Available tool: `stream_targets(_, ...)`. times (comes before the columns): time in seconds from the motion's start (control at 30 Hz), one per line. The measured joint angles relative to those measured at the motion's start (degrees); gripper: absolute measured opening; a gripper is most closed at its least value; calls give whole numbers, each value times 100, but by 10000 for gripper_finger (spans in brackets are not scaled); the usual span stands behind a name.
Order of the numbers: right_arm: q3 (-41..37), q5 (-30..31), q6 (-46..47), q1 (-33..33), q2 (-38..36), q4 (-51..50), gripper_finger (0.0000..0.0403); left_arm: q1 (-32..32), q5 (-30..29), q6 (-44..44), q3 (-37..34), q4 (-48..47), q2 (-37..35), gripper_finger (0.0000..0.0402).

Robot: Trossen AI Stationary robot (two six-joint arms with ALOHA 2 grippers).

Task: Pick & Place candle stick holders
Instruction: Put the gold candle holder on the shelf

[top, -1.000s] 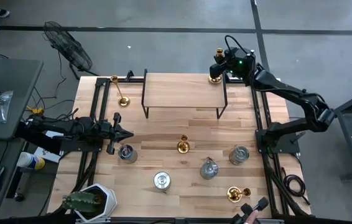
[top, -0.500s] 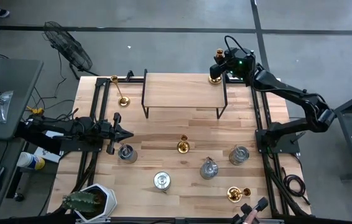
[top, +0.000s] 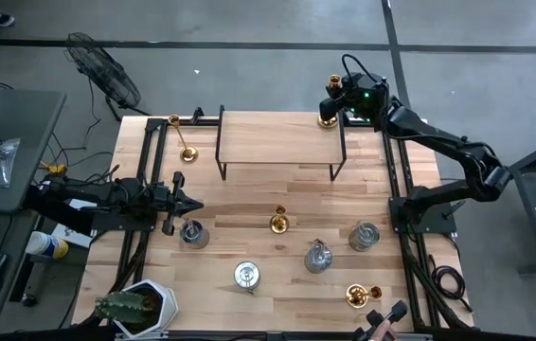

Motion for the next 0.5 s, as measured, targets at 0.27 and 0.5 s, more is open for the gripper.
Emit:
stream_targets(0.27,-13,-10,0,2,11,-125,119,-1,-2,0,0,-2,-1,0)
stream_targets(0.5,-13,69,0,2,-56,-128,158,0,-4,0,0,-2,0,0)
